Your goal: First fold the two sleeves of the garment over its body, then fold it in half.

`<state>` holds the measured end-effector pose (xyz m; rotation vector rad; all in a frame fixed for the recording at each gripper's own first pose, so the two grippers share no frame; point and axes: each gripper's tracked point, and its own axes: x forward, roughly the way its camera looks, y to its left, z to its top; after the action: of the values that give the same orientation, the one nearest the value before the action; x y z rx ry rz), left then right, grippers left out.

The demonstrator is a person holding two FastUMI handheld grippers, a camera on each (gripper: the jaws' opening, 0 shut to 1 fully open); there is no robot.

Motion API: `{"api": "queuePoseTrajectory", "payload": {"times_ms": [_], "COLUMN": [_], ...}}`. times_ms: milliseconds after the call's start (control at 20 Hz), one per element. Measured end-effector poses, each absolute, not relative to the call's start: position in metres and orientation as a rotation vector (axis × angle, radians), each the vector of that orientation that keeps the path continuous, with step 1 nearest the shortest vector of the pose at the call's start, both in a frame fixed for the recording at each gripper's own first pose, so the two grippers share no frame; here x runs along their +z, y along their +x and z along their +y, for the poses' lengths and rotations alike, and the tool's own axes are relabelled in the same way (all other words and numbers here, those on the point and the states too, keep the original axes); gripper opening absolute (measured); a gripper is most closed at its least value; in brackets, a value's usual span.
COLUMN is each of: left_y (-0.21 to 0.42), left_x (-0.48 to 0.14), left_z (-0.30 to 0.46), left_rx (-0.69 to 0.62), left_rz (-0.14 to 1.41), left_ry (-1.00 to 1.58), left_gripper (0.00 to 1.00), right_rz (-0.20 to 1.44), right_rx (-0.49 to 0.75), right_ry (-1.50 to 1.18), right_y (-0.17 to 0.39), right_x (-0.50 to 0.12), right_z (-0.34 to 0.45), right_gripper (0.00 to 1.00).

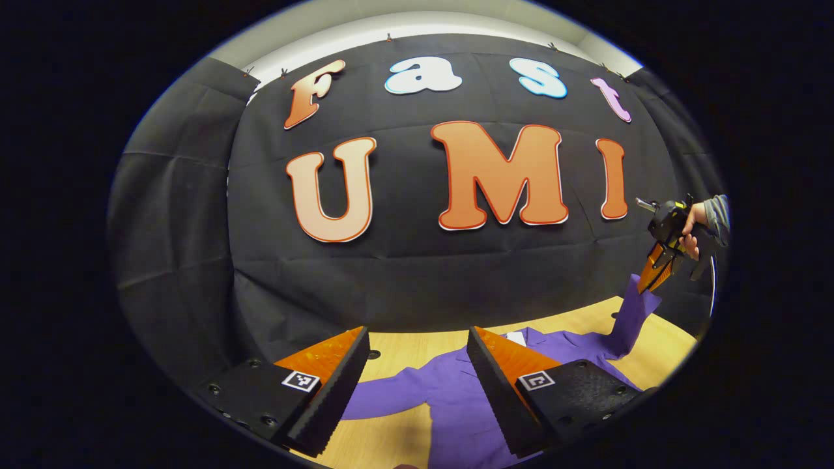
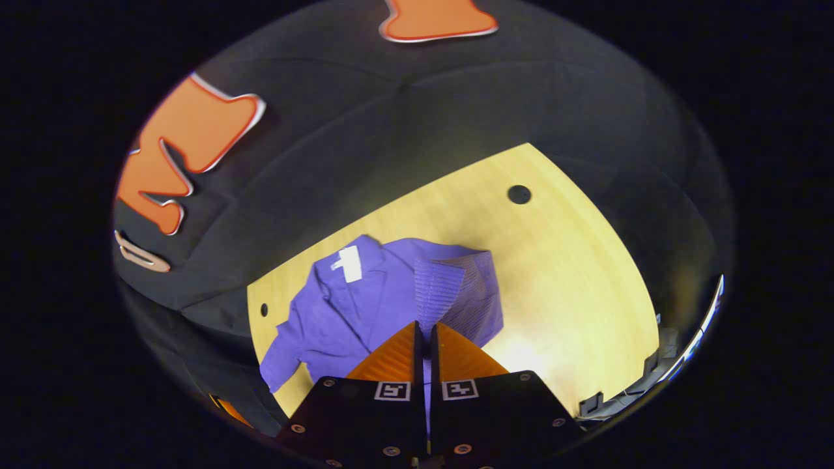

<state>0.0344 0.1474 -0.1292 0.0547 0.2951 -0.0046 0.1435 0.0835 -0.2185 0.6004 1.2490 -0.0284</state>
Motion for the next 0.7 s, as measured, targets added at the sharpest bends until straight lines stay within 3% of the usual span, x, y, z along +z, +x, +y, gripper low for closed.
{"api": "queuePoseTrajectory", "payload": {"times_ms": [700], "left_y": [0.043], "left_x": [-0.152], "left_z": [0.244], "left_rx": [0.039], "left_rz": [0.331], "left_ry": [0.045], "left_gripper": [0.95], "right_rz": [1.184], "right_rx": [0.262], "right_ry": [0.511], "right_y": [0.161], "right_x": [-0.157], "right_z": [0.296], "right_gripper": [0.03]}}
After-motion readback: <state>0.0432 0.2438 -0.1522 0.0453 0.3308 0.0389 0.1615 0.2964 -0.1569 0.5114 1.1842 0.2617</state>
